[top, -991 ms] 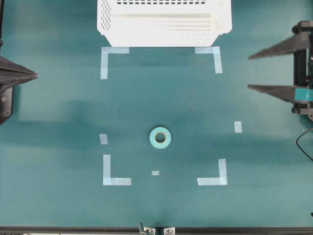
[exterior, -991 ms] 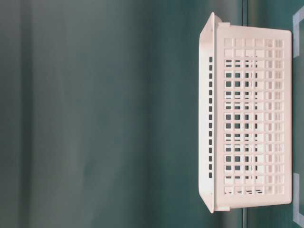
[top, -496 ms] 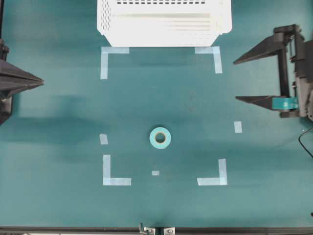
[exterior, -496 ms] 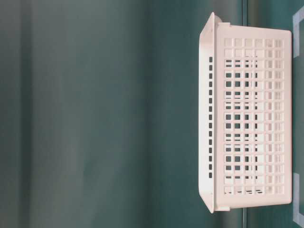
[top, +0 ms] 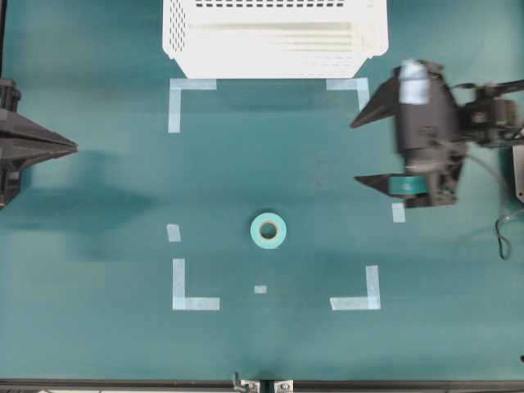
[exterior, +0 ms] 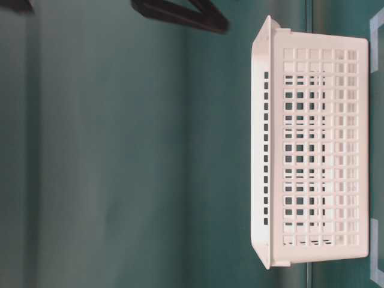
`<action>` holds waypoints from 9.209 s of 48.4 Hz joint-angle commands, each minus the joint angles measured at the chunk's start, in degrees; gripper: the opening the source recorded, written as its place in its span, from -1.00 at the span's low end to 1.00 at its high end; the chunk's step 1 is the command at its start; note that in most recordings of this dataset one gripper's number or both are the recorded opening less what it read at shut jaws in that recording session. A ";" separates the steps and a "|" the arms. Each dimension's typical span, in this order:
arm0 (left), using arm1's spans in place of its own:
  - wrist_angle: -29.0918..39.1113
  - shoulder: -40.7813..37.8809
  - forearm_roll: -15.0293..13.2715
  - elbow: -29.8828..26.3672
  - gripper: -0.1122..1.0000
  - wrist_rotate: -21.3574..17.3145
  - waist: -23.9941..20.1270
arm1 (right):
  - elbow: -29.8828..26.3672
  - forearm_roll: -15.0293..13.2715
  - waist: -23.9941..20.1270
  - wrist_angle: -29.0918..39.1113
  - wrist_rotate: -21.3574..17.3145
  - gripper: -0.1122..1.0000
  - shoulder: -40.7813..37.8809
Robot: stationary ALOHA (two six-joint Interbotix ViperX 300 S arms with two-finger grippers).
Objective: Put the tape into the white basket.
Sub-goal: 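Move the right gripper over the light-blue tape roll, then lower the right gripper around the tape roll and close on it, then lift the tape roll and carry it toward the white basket, then lower the tape roll into the basket and open the right gripper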
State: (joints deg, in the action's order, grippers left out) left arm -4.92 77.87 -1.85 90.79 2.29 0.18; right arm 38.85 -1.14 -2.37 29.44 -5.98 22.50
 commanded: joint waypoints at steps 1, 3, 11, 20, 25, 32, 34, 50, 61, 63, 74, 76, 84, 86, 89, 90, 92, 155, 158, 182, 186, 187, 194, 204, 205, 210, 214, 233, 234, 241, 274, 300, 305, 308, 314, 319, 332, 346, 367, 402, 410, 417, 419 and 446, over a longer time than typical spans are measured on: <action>-0.09 -0.44 0.18 -0.18 -0.99 -0.09 0.00 | -4.31 0.09 -0.26 1.49 -0.09 0.99 -3.60; -0.09 -0.44 0.18 -0.09 -0.99 -0.09 0.00 | -5.71 0.09 -0.18 1.85 -0.09 0.99 -5.27; 0.00 -0.44 0.18 0.09 -0.99 -0.18 0.00 | -10.37 0.18 -0.26 2.29 -0.18 0.99 -10.99; 0.79 -0.44 0.18 0.09 -0.99 -0.18 0.00 | -13.18 0.18 -0.26 3.60 -0.18 0.99 -14.15; 2.02 -0.44 0.18 -0.18 -0.99 -0.26 0.00 | -14.06 0.70 -0.53 4.13 -0.62 0.99 -14.59; 2.81 -0.35 0.18 -0.35 -0.99 -0.26 0.00 | -14.24 1.05 -1.85 4.22 -3.78 0.99 -15.21; 2.99 -0.09 0.18 -0.44 -0.99 -0.26 0.00 | -14.33 1.05 -2.37 4.22 -4.92 0.99 -15.56; 4.66 3.08 0.18 -0.09 -0.99 -0.26 0.00 | -17.67 0.97 -7.47 4.22 -13.62 0.99 -20.74; 4.92 3.43 0.18 -0.09 -0.99 -0.26 0.00 | -19.78 -0.09 -9.23 4.31 -16.17 0.99 -23.99; 4.92 3.43 0.18 -0.09 -0.99 -0.26 0.00 | -19.95 -0.18 -9.32 4.31 -16.26 0.99 -24.52; 4.92 3.43 0.18 -0.09 -0.99 -0.26 0.00 | -21.09 -0.44 -9.32 4.31 -16.17 1.00 -27.25; 4.92 3.43 0.18 -0.09 -0.99 -0.26 0.00 | -21.18 -0.44 -9.32 4.31 -16.17 1.00 -27.69; 4.92 3.43 0.18 -0.09 -0.99 -0.26 0.00 | -21.18 -0.44 -9.32 4.31 -16.17 1.00 -29.09; 4.92 3.43 0.18 -0.09 -0.99 -0.26 0.00 | -21.18 -0.35 -9.23 4.31 -16.17 1.00 -29.36; 4.92 3.43 0.18 -0.09 -0.99 -0.26 0.00 | -21.18 -0.26 -9.32 4.31 -16.17 1.00 -29.88; 4.92 3.43 0.18 -0.09 -0.99 -0.26 0.00 | -21.27 -0.18 -9.40 4.31 -16.17 1.00 -30.15; 4.92 3.43 0.18 -0.09 -0.99 -0.26 0.00 | -21.36 -0.26 -9.40 4.31 -16.17 1.00 -30.41; 4.92 3.43 0.18 -0.09 -0.99 -0.26 0.00 | -25.22 -1.23 -10.55 3.78 -16.17 0.97 -38.94; 4.92 3.43 0.18 -0.09 -0.99 -0.26 0.00 | -25.22 -1.32 -10.46 3.43 -16.17 0.97 -39.20; 4.92 3.43 0.18 -0.09 -0.99 -0.26 0.00 | -25.22 -2.02 -10.11 2.81 -16.26 0.97 -40.43; 4.92 3.43 0.18 -0.09 -0.99 -0.26 0.00 | -25.22 -2.37 -9.93 2.81 -16.26 0.97 -40.43; 4.92 3.43 0.18 -0.09 -0.99 -0.26 0.00 | -25.22 -2.46 -9.93 2.72 -16.26 0.97 -40.43; 4.92 3.52 0.18 -0.09 -0.99 -0.26 0.00 | -25.22 -2.46 -9.84 2.46 -16.35 0.97 -40.52; 5.01 3.43 0.18 -0.09 -0.99 -0.26 0.00 | -25.22 -2.46 -9.84 1.49 -16.26 0.97 -41.13; 4.92 3.43 0.18 -0.09 -0.99 -0.26 0.00 | -25.22 -2.46 -9.84 1.41 -16.26 0.97 -41.22; 4.92 3.52 0.18 -0.09 -0.99 -0.26 0.00 | -25.22 -2.46 -9.84 1.14 -16.26 0.97 -41.40; 4.92 3.43 0.18 -0.09 -0.99 -0.26 0.00 | -25.14 -2.46 -9.93 0.97 -16.26 0.97 -41.66; 4.92 3.43 0.18 -0.09 -0.99 -0.26 0.00 | -24.87 -2.46 -9.84 0.35 -16.26 0.97 -42.36; 4.92 3.43 0.18 -0.09 -0.99 -0.26 0.00 | -24.87 -2.46 -9.93 0.35 -16.26 0.97 -42.36; 4.92 3.43 0.18 -0.09 -0.99 -0.26 0.00 | -25.14 -2.46 -9.84 0.26 -16.17 0.99 -42.36; 4.92 3.43 0.18 -0.09 -0.99 -0.26 0.00 | -26.72 -2.72 -10.37 8.35 -16.17 0.42 -33.40; 4.92 3.43 0.18 -0.09 -0.99 -0.26 0.00 | -29.97 -2.81 -10.28 22.06 -15.38 0.42 -26.72; 4.92 3.43 0.18 -0.09 -0.99 -0.26 0.00 | -29.97 -3.69 -10.02 22.32 -15.47 0.42 -26.63; 4.92 3.52 0.18 -0.09 -0.99 -0.26 0.00 | -30.06 -4.75 -9.76 22.32 -15.47 0.42 -26.37; 4.92 3.52 0.18 -0.09 -0.99 -0.26 0.00 | -29.79 -7.82 -8.17 22.41 -15.38 0.42 -25.40; 4.92 3.43 0.18 -0.09 -0.99 -0.26 0.00 | -29.53 -10.02 -5.80 23.29 -15.29 0.42 -24.52; 4.92 3.43 0.18 -0.09 -0.99 -0.26 0.00 | -29.44 -12.66 3.08 25.75 -13.97 0.42 -21.18; 4.92 3.43 0.18 -0.09 -0.99 -0.26 0.00 | -29.44 -12.66 10.72 24.79 -8.00 0.42 -20.74; 4.92 3.43 0.18 -0.09 -0.99 -0.26 0.00 | -29.36 -12.66 22.24 19.60 -4.83 0.42 -21.36; 4.92 3.43 0.18 -0.09 -0.99 -0.26 0.00 | -29.27 -12.57 27.16 12.48 -4.75 0.42 -24.43; 5.01 3.43 0.18 -0.09 -0.99 -0.26 0.00 | -29.27 -12.39 27.16 13.18 -4.83 0.42 -24.79; 4.92 3.43 0.18 -0.09 -0.99 -0.26 0.00 | -29.27 -12.13 27.16 14.15 -4.83 0.42 -25.40; 4.92 3.43 0.18 -0.09 -0.99 -0.26 0.00 | -29.27 -12.04 27.16 14.15 -4.83 0.42 -25.49; 4.92 3.43 0.18 -0.09 -0.99 -0.26 0.00 | -28.65 -11.95 26.54 14.33 -4.83 0.49 -25.49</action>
State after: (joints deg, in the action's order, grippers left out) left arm 0.26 81.83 -1.85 91.67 2.11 0.18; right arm 10.63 -13.18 24.61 44.12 -10.72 -3.78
